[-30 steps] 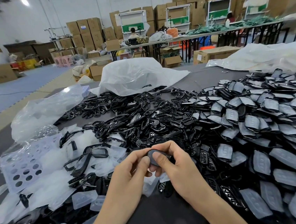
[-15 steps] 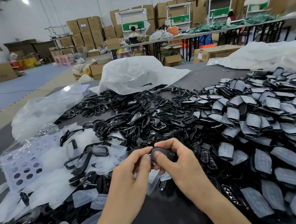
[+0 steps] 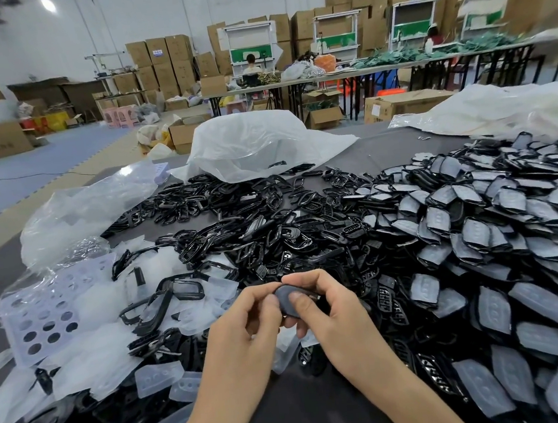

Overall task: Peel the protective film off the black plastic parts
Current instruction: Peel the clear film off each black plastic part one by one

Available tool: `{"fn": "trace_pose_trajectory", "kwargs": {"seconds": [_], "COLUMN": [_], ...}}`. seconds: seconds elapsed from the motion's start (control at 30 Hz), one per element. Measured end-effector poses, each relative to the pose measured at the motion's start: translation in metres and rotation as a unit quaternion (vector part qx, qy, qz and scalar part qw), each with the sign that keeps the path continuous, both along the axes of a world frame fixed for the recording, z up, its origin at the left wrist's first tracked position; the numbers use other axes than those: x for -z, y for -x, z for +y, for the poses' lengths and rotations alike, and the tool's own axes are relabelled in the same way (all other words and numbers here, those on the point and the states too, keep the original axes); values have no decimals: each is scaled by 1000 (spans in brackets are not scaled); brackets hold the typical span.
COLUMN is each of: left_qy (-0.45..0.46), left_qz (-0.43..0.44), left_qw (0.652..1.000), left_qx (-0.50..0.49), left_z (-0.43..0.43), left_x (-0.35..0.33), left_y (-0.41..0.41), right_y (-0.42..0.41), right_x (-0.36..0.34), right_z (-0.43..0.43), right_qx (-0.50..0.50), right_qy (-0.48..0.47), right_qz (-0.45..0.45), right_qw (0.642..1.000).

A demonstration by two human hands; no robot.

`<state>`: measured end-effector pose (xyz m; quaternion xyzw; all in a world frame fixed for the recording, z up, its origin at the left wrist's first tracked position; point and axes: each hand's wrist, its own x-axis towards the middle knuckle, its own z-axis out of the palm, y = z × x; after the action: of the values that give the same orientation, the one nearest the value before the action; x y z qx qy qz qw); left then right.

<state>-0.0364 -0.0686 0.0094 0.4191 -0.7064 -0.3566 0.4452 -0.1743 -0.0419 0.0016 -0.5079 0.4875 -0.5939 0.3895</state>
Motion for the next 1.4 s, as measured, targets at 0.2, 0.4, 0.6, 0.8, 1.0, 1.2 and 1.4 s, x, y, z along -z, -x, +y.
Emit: {"fn": "trace_pose_trajectory", "kwargs": {"seconds": [0.2, 0.4, 0.6, 0.8, 1.0, 1.2, 1.4], "left_qy": [-43, -42, -48, -12, 19, 115, 167], "left_qz": [73, 106, 119, 90, 31, -53, -86], "left_qw": [996, 993, 992, 996, 999, 992, 982], "left_qx": [10, -14, -12, 6, 33, 13, -2], "left_z": [-1, 0, 0, 0, 0, -1, -2], "left_x": [-5, -5, -4, -2, 1, 7, 8], "left_y": [1, 4, 3, 4, 2, -1, -2], "right_y": [3, 0, 1, 3, 6, 6, 8], "right_x": [0, 0, -1, -3, 0, 2, 3], "right_z": [-1, -6, -7, -7, -8, -7, -4], "right_qx": [3, -47, -62, -63, -58, -68, -73], "right_qy": [-5, -20, -36, -56, -69, -61, -39], "right_qz": [-92, -237, -248, -267, -248, -221, -175], "right_qw": [996, 970, 966, 960, 965, 971, 981]}}
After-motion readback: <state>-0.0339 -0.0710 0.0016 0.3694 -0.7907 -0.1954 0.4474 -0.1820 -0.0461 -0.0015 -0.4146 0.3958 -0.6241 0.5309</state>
